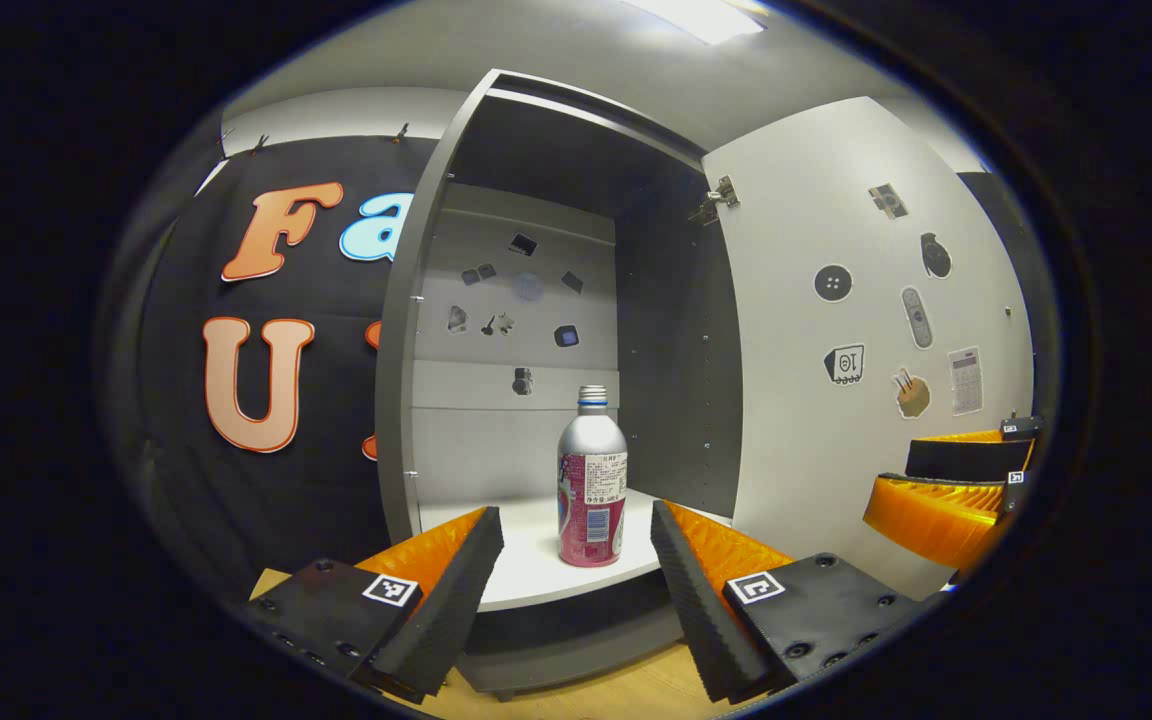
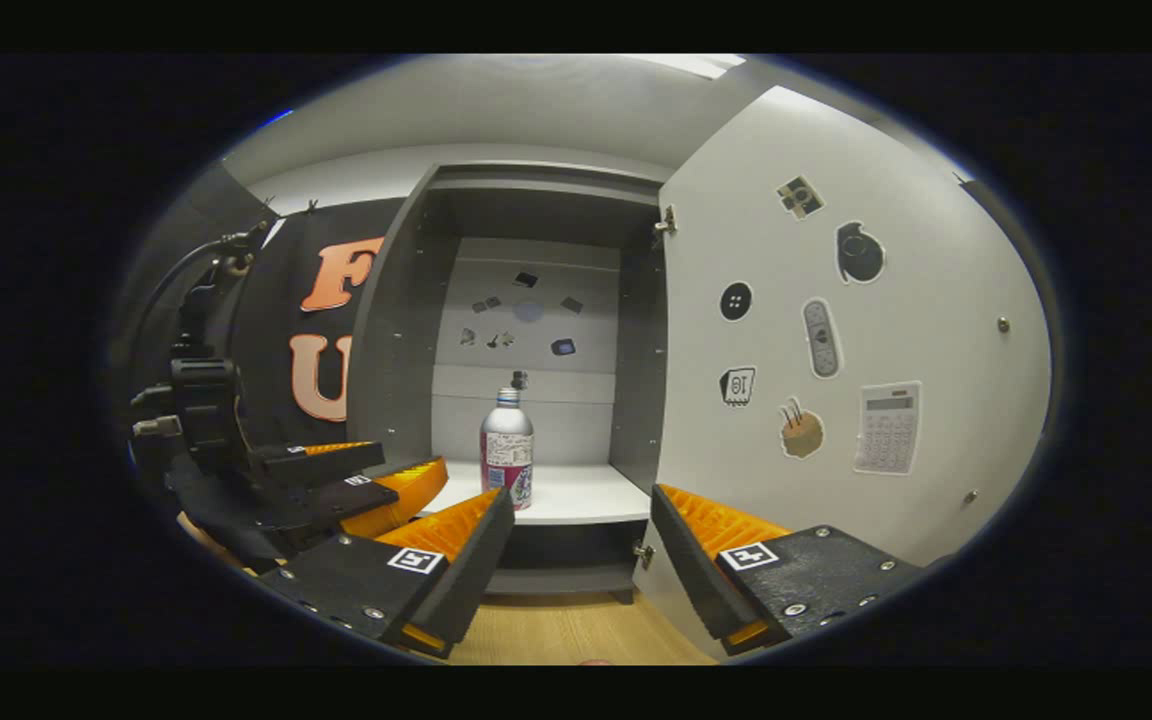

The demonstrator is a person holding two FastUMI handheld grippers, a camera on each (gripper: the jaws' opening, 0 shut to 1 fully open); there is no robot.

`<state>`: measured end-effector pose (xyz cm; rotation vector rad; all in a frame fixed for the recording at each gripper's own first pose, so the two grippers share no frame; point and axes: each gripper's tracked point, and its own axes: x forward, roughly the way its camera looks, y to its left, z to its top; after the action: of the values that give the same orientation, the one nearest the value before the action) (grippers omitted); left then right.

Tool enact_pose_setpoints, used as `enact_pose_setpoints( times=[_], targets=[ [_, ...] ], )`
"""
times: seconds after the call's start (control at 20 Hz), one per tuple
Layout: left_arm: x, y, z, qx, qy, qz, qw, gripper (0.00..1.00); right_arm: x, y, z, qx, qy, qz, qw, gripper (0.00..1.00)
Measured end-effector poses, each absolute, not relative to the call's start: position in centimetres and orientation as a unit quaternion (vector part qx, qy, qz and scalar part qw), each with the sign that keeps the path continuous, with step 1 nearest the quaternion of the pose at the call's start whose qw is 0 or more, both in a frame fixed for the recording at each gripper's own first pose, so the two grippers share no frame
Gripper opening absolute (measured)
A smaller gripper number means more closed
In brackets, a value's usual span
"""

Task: Open the cabinet door with the right hand, grasp the bottle in the cabinet with the left hand and place it on the coaster, then close the cabinet door with the right hand.

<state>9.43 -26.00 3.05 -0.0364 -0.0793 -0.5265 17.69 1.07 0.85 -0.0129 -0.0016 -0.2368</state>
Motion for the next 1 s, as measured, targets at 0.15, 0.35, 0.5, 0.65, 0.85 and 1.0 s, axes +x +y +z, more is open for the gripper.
enact_pose_setpoints(
  times=[0.15,0.35,0.5,0.65,0.85,1.0],
  targets=[
    [10.8,-28.0,3.0,-0.020,-0.045,-0.265,0.963,0.99,18.2,0.2,1.0,-0.014,-0.008,-0.115,0.993,0.86],
    [13.5,-30.0,2.7,-0.017,-0.050,-0.263,0.963,0.99,18.8,-1.0,0.0,0.000,-0.007,-0.105,0.994,0.85],
    [15.8,-31.2,2.7,-0.012,-0.060,-0.259,0.964,0.97,19.7,-2.0,-1.1,0.016,0.001,-0.103,0.995,0.85],
    [17.8,-32.2,2.3,0.001,-0.064,-0.257,0.964,0.94,20.6,-2.2,-2.2,0.032,0.012,-0.093,0.995,0.86],
    [20.1,-33.2,0.4,0.009,-0.043,-0.251,0.967,0.96,21.3,-2.4,-2.9,0.032,0.021,-0.085,0.996,0.85],
    [21.0,-33.5,0.2,0.009,-0.041,-0.243,0.969,0.97,21.4,-2.6,-2.9,0.018,0.022,-0.082,0.996,0.85]
  ],
)
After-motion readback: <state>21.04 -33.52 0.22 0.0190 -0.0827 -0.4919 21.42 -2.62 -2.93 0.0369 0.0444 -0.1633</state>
